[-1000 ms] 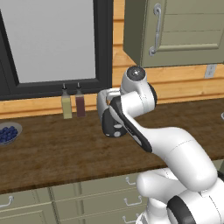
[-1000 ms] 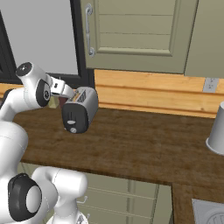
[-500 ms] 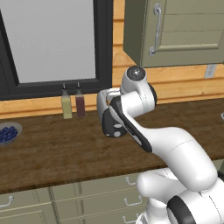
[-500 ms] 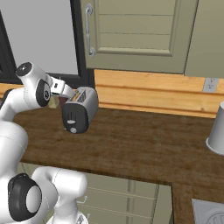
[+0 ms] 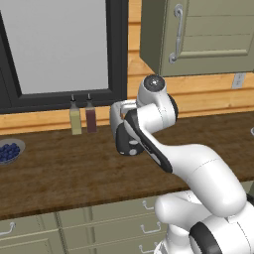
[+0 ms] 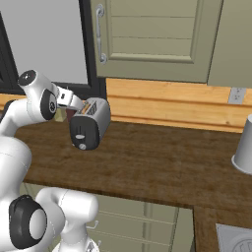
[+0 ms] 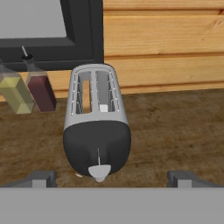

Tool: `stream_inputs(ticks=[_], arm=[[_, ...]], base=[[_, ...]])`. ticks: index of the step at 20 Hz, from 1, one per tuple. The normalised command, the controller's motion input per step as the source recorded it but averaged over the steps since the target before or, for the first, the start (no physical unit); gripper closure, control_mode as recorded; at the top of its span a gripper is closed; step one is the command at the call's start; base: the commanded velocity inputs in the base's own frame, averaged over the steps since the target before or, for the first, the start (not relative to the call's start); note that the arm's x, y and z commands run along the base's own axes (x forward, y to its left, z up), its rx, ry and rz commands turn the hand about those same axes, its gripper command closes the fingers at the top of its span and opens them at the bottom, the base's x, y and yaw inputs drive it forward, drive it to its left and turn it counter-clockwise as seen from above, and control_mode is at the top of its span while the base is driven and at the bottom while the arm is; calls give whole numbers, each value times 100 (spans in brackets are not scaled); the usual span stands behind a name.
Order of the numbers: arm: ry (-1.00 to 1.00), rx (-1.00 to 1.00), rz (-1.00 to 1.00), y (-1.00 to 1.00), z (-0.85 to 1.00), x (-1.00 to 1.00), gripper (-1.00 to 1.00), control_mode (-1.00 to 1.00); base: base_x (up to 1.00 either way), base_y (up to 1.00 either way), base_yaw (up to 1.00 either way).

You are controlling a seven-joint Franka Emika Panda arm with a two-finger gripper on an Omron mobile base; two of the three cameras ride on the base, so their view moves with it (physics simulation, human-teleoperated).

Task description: Start the toaster. Once the lever pops up, take the bread to the plate on the dining counter.

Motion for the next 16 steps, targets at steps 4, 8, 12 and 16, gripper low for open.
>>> stream_inputs(ticks=[4,8,12,16], arm=[[0,0,0,0,0,0,-100,-100],[0,0,0,0,0,0,-100,-100],[0,0,0,0,0,0,-100,-100],[0,0,0,0,0,0,-100,-100]], base=[[0,0,0],[0,0,0],[0,0,0],[0,0,0]])
